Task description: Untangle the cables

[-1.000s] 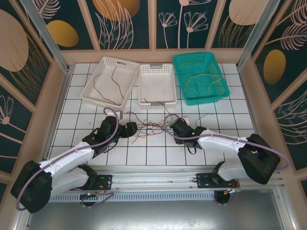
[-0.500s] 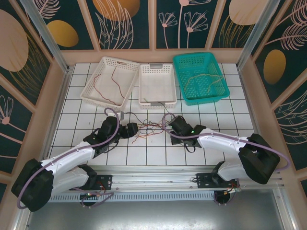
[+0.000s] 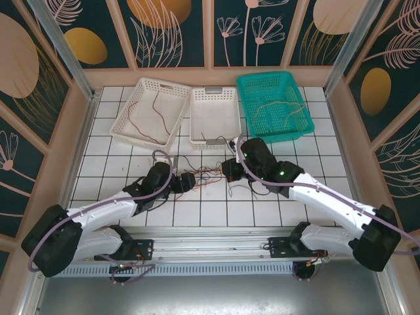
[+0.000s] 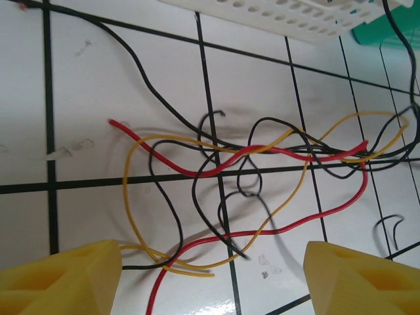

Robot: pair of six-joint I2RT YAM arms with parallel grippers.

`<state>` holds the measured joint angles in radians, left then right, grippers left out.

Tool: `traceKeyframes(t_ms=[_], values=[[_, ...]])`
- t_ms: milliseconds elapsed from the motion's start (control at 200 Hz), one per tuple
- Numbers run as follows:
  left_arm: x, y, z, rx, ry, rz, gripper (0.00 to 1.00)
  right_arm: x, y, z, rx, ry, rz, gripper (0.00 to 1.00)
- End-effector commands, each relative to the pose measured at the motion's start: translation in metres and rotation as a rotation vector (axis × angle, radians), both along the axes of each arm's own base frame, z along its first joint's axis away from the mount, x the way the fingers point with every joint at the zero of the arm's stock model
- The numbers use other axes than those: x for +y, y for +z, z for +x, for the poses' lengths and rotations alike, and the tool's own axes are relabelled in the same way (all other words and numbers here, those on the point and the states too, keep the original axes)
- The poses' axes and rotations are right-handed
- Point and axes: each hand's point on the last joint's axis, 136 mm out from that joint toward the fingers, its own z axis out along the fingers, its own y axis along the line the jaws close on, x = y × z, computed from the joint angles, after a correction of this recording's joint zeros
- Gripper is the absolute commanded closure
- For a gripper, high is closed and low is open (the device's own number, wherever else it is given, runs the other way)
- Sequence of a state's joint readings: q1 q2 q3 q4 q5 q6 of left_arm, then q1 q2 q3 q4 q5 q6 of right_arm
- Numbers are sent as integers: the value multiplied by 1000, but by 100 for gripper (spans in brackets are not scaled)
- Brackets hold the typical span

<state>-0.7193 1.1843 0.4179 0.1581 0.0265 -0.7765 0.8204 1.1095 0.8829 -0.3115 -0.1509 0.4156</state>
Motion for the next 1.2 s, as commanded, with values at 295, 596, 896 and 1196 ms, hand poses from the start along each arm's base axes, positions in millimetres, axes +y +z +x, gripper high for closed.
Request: traceKeyframes(t_ms=[295,596,896,1196], values=[[-32,-19,-4,29,-67,-33,30,6,106,-15,-94,113,229,100],[-39,-40,-7,62,-82,-18,47,3,175,-25,-176,140,334,100],[-31,-62,-12,82,-69,20,81,-4,213,-33,-224,145,383,100],[-24,-65,-12,67,-47,32,100,-23,261,-39,-308,108,410,100]])
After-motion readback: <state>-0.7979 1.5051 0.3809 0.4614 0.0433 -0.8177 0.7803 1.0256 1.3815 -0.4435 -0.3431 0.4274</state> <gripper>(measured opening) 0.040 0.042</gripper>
